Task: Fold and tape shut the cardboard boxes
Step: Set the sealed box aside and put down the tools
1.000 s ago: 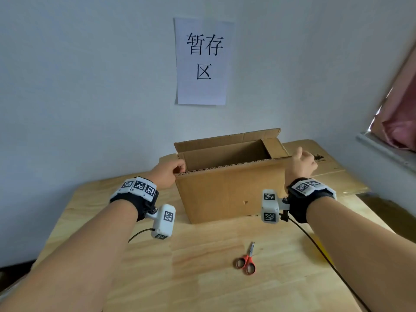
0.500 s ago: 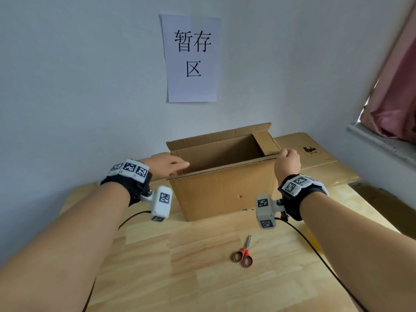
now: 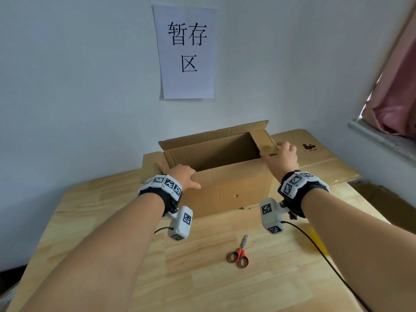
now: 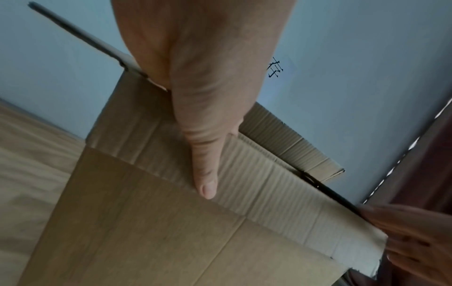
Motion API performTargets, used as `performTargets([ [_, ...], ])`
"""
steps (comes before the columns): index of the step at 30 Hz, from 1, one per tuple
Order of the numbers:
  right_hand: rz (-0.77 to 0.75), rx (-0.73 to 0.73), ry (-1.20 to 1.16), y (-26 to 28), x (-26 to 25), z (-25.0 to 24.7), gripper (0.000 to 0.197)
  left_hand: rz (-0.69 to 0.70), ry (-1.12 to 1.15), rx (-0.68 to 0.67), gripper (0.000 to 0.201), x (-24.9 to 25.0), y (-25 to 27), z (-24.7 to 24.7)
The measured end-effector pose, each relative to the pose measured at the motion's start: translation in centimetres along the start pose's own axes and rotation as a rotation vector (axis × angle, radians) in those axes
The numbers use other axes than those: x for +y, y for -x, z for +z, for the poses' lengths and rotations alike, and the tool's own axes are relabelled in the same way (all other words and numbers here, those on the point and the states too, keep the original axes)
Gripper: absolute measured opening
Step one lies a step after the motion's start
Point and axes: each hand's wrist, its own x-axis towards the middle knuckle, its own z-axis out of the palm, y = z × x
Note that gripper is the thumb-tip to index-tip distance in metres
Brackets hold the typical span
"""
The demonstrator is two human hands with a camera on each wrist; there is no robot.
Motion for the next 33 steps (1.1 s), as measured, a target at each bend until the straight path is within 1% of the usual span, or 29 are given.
performTargets([
  [2, -0.047, -0.109, 0.063, -1.0, -0.5, -0.3, 0.075, -0.029, 0.002, -0.006, 0.05, -0.2, -0.6, 0.4],
  [4, -0.04, -0.196, 0.119, -1.6, -1.1, -0.5, 0.078, -0.039, -0.001, -0.023, 0.049, -0.1, -0.7, 0.5],
  [6, -0.029, -0.217, 0.169, -2.0, -1.4, -0.6, 0.07, -0.035, 0.01, -0.027, 0.048, 0.0, -0.8, 0.6],
  [8, -0.029, -0.176, 0.166, -2.5, -1.4, -0.8, 0.054, -0.043, 0.024, -0.026, 0.049, -0.1, -1.0, 0.6],
  [9, -0.008, -0.141, 0.126, -2.8, -1.1, -0.9, 0.045, -0.045, 0.028, -0.024, 0.049, -0.2, -1.1, 0.5],
  [10, 0.026, -0.104, 0.065, -3.1, -0.8, -1.2, 0.04, -0.043, 0.038, -0.021, 0.05, -0.2, -1.3, 0.5],
  [12, 0.132, -0.056, -0.064, -4.0, 0.1, -1.9, 0.044, -0.041, 0.052, -0.012, 0.048, -0.2, -1.3, 0.4],
  [15, 0.296, -0.102, -0.26, -5.1, 1.9, -1.6, 0.055, -0.043, 0.068, 0.0, 0.039, -0.2, -1.3, 0.2],
  [17, 0.428, -0.138, -0.374, -5.5, 2.9, -0.7, 0.06, -0.054, 0.072, -0.002, 0.04, -0.1, -1.1, 0.2],
  [18, 0.465, -0.136, -0.431, -5.4, 2.9, -0.5, 0.063, -0.056, 0.069, 0.001, 0.042, -0.1, -1.0, 0.3],
  [19, 0.466, -0.103, -0.445, -5.2, 2.8, -0.5, 0.063, -0.057, 0.066, 0.002, 0.045, 0.0, -0.8, 0.3],
  [20, 0.427, -0.053, -0.407, -5.0, 2.4, -0.5, 0.056, -0.058, 0.064, 0.002, 0.048, 0.1, -0.7, 0.4],
  [21, 0.351, -0.031, -0.322, -4.8, 2.0, -0.8, 0.045, -0.057, 0.064, 0.005, 0.051, 0.1, -0.6, 0.4],
  [22, 0.247, -0.044, -0.227, -4.5, 1.6, -0.8, 0.039, -0.054, 0.066, 0.008, 0.053, 0.1, -0.5, 0.6],
  [23, 0.149, -0.076, -0.159, -4.2, 1.3, -0.8, 0.041, -0.05, 0.069, 0.007, 0.053, 0.1, -0.4, 0.7],
  [24, 0.085, -0.114, -0.113, -4.0, 1.2, -0.5, 0.045, -0.05, 0.074, 0.001, 0.053, 0.1, -0.4, 0.7],
  [25, 0.066, -0.151, -0.101, -3.7, 1.1, -0.4, 0.046, -0.051, 0.075, -0.008, 0.054, 0.1, -0.5, 0.8],
  [27, 0.088, -0.175, -0.11, -3.2, 1.1, -0.3, 0.033, -0.041, 0.069, -0.054, 0.053, -0.1, -0.6, 0.7],
  [28, 0.122, -0.176, -0.106, -3.0, 1.2, -0.3, 0.03, -0.024, 0.067, -0.098, 0.053, -0.2, -0.6, 0.4],
  [30, 0.168, -0.153, -0.101, -2.4, 1.3, -0.3, 0.032, 0.048, 0.067, -0.201, 0.057, -0.5, -0.6, -0.8],
  [31, 0.178, -0.12, -0.109, -2.0, 1.2, -0.2, 0.032, 0.101, 0.074, -0.209, 0.061, -0.5, -0.7, -1.6],
  [32, 0.186, -0.088, -0.121, -1.7, 1.3, 0.0, 0.033, 0.149, 0.086, -0.161, 0.065, -0.5, -0.8, -2.6],
  [33, 0.191, -0.074, -0.127, -1.4, 1.5, 0.2, 0.033, 0.19, 0.09, -0.069, 0.064, -0.4, -1.0, -3.5],
])
